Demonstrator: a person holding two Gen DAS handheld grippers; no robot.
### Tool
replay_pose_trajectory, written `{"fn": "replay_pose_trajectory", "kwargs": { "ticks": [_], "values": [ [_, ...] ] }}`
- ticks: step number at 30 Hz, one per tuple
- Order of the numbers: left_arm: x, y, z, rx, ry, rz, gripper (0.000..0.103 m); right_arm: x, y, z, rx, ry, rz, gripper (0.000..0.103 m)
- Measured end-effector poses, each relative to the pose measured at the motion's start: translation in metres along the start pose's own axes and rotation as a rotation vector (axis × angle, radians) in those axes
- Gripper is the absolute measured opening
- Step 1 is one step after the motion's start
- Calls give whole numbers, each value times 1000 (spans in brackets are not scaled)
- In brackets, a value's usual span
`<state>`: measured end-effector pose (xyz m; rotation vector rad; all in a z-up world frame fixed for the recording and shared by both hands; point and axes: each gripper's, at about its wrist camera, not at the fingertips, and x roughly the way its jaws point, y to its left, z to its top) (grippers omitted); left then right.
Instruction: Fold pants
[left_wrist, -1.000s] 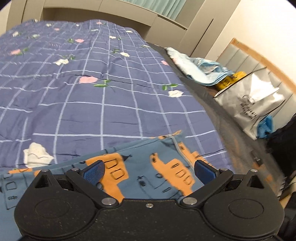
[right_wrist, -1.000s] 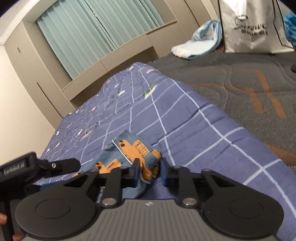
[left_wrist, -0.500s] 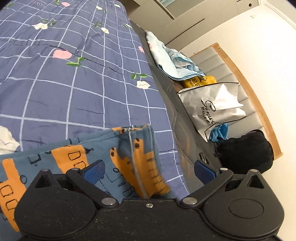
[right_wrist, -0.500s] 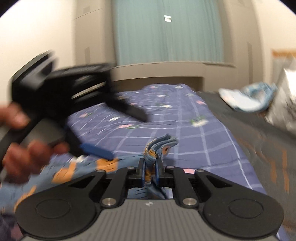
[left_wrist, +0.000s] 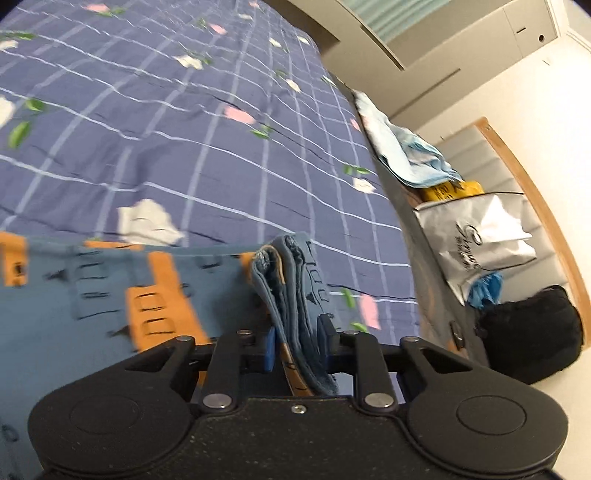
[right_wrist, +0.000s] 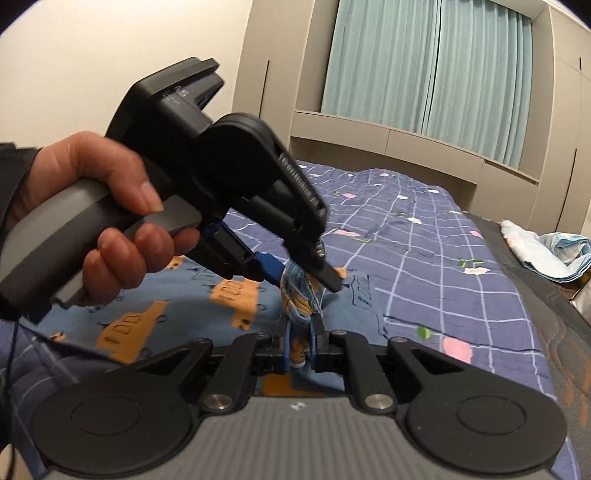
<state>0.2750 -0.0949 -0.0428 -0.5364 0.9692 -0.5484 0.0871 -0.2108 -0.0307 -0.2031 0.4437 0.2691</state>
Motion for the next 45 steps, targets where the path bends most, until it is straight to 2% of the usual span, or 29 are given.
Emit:
{"fn": "replay_pose_trajectory", "kwargs": {
  "ticks": [3,6,16,21,33,45],
  "values": [
    [-4,4,-4,19,-21,45,17,5,3,-4,6,14,9,11],
    [-4,9,-7,30,-26,78,16,13,-2,-6,22,33,15,11],
    [-5,8,-12,37,-45,92,12,17,-6,-12,50,39,11,11],
    [-16,1,-12,54,-71,82,11,0,1,-9,55,20,9,11],
    [-79,2,-10,69,-164,78,10,-24,26,21,52,-48,71,11],
    [-159,54,-23,29,-219,153,10,-29,82,43,23,-29,239,11]
  ]
}}
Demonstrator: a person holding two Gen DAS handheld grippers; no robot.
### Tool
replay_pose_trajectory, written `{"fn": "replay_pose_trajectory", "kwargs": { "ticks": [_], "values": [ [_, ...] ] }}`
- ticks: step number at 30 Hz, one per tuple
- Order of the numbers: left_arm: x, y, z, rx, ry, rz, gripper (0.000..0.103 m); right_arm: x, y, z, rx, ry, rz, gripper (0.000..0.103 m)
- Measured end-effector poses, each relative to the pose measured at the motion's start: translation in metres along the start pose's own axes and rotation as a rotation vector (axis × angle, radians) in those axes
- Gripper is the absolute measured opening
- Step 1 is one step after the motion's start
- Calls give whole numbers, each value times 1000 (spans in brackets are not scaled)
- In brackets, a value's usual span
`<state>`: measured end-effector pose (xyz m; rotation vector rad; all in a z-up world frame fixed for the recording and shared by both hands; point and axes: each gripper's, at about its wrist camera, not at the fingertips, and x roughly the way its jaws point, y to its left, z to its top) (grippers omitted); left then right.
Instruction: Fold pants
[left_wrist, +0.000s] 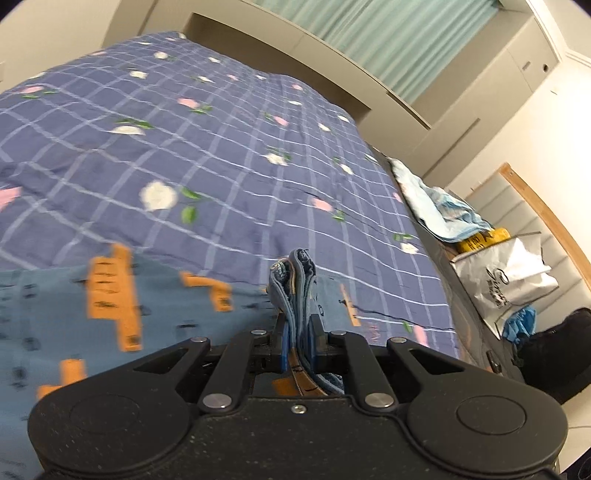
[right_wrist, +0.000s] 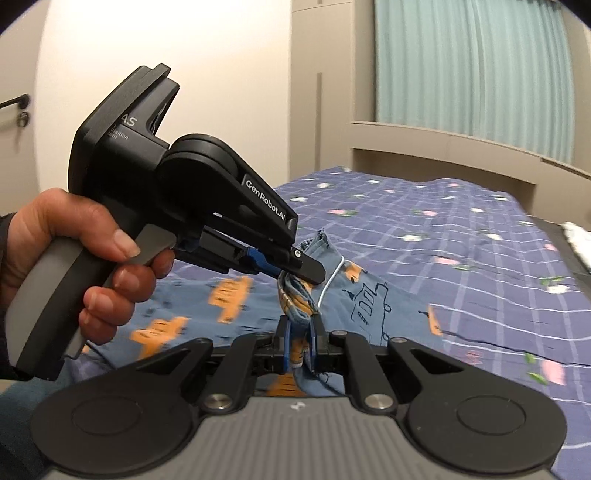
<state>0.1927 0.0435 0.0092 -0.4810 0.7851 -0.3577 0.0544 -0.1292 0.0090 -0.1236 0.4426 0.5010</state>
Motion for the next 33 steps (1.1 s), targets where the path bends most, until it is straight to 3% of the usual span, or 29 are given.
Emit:
{"fn": "replay_pose_trajectory", "kwargs": {
  "ticks": [12,25,28,30,33],
  "values": [
    [-29,61,-11,-81,-4,64,10,28,51,0,-57,81,131,11],
    [-12,103,-30,-173,27,104,14,62,59,-17,-50,181,191,14],
    [-14,105,-33,-182,3,127,31,63,59,-19,-47,183,198,30],
    [-19,103,-33,-171,-27,147,54,60,58,-20,-56,173,195,43],
    [-21,96,-34,-131,-71,195,72,55,53,-20,-73,153,165,62]
  ]
}}
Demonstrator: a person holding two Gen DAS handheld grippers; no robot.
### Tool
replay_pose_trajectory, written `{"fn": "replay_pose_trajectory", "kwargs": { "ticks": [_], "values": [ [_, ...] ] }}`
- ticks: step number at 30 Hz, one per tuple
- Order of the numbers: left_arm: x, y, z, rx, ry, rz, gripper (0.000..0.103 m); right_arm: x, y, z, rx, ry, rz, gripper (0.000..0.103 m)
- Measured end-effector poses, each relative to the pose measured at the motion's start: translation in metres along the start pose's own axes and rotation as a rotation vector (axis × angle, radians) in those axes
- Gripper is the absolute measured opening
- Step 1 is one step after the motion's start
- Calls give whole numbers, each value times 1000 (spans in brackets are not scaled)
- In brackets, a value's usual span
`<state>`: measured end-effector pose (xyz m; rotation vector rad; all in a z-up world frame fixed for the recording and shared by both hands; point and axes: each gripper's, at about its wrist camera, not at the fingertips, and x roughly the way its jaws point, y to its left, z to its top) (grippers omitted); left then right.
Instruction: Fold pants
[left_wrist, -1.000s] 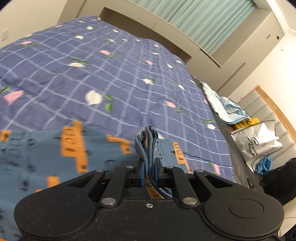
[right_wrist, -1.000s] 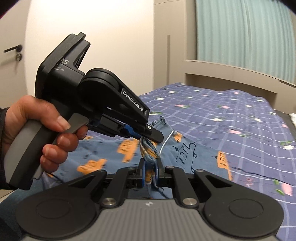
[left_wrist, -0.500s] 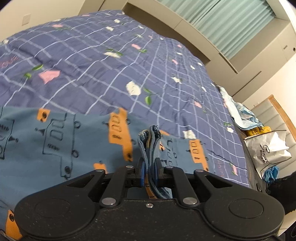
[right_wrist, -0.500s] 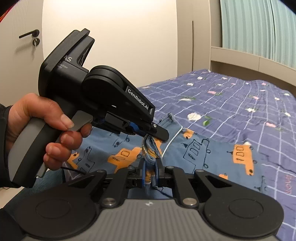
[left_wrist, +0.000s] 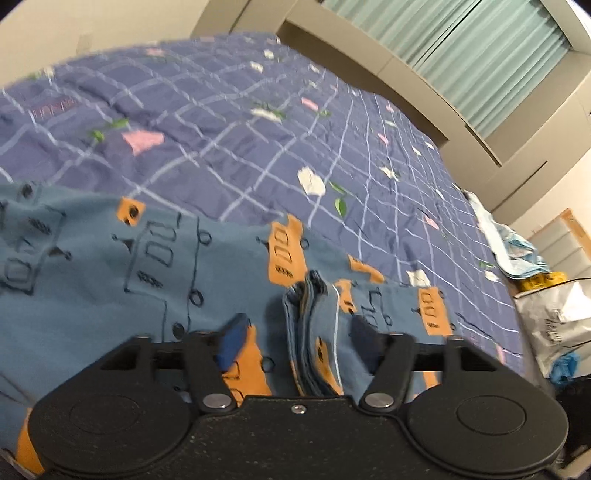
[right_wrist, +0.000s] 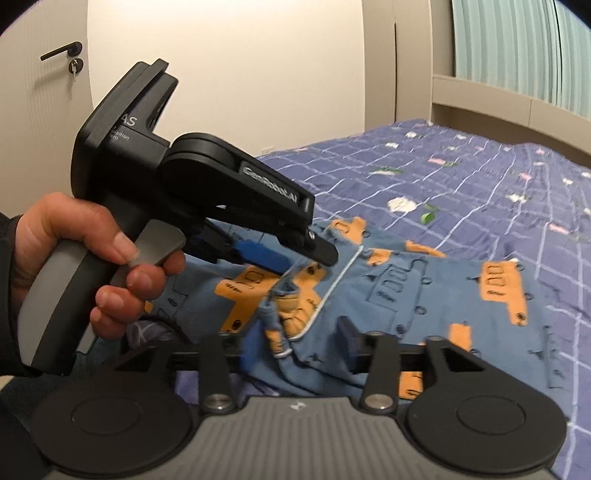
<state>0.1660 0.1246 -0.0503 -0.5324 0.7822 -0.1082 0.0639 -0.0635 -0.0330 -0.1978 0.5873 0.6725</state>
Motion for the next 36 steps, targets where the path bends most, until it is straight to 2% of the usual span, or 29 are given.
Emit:
{"fn": "replay_pose_trajectory", "kwargs": {
  "ticks": [2,5,11,14,18,24,28,32,36],
  "values": [
    [2,-8,-2,53,-24,46,78,-8,-6,-4,0,-14,-43,75],
    [10,-18,-6,128,-47,107,84,-16,-19,-11,16,-28,-135,88],
    [15,-32,-19,226,-84,173,88,-20,-55,-22,88,-26,-356,97],
    [15,-34,-27,288,-101,189,89,-20,-74,-30,123,-17,-431,103],
    [15,-38,-39,377,-120,232,101,-18,-92,-34,163,-19,-444,103],
    [24,-40,-27,362,-132,285,102,-5,-102,-16,101,-46,-445,103],
    [37,-40,-13,367,-120,333,103,25,-109,6,29,-21,-438,103],
    [44,-41,-6,359,-120,347,103,49,-120,21,-7,-3,-491,103],
    [45,-42,-10,373,-124,352,103,51,-139,25,45,0,-577,103]
  ]
}}
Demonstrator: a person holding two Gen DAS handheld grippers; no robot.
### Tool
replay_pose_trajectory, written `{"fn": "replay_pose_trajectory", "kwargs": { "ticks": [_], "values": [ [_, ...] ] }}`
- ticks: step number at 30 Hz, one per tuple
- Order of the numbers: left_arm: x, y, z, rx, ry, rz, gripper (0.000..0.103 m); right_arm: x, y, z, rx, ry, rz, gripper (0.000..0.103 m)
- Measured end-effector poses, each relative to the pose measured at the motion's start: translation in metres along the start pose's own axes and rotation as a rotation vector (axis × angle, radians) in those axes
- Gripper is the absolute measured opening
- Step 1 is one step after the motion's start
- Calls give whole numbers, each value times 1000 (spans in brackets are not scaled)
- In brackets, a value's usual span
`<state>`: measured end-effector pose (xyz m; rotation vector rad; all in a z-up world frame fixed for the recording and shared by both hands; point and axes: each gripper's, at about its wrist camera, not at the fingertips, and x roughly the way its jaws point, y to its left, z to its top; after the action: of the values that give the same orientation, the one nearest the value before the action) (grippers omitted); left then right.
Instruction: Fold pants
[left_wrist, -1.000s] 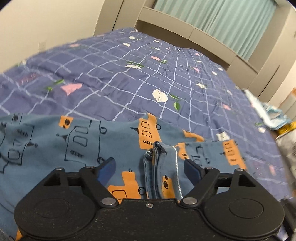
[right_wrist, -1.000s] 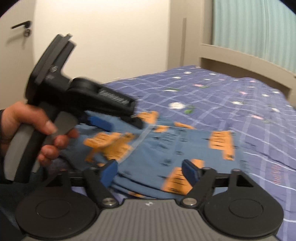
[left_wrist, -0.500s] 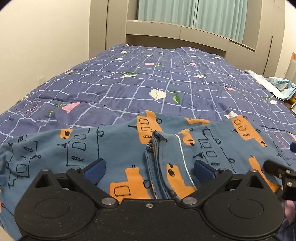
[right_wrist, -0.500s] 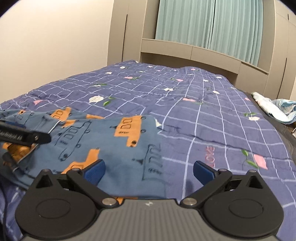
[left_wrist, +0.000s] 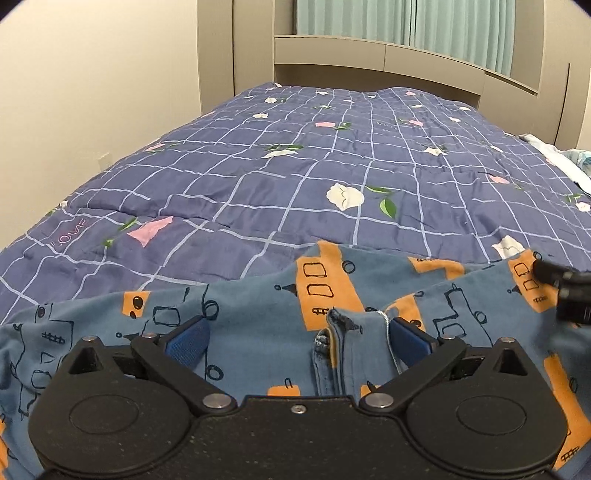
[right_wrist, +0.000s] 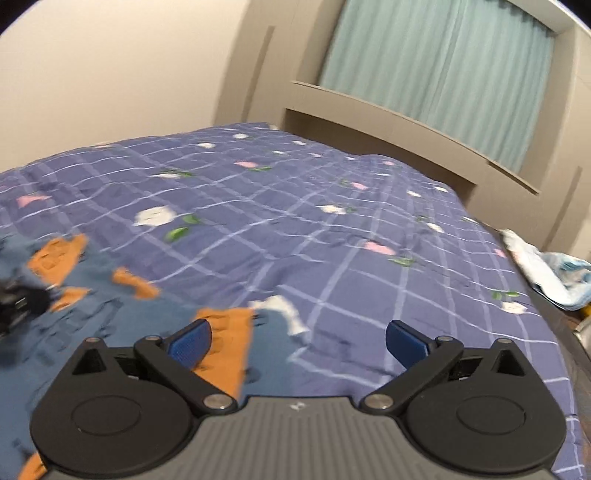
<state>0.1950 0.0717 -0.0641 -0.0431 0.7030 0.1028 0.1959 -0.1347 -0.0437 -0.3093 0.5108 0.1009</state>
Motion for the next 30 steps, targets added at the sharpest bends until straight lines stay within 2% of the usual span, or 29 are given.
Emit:
{"fn": "replay_pose_trajectory", "kwargs": {
  "ticks": [2,6,15,23,27,30],
  "values": [
    [-2,1,-1,-2,0,-2,102,2,-10,-6,33,26,-34,103],
    [-9,3,-7,-1,1,-11,102,-12,-23,-23,88,42,-36,103],
    [-43,9,-36,4,-42,-38,102,-65,-23,-61,167,56,-30,103],
    [-73,27,-54,-59,-40,-49,102,-93,-14,-74,199,53,-70,103],
    [-98,42,-63,-97,-63,-70,102,-107,-7,-73,197,20,-83,103],
    [-116,60,-71,-142,-96,-64,102,-120,3,-72,208,-32,-59,103]
  ]
}}
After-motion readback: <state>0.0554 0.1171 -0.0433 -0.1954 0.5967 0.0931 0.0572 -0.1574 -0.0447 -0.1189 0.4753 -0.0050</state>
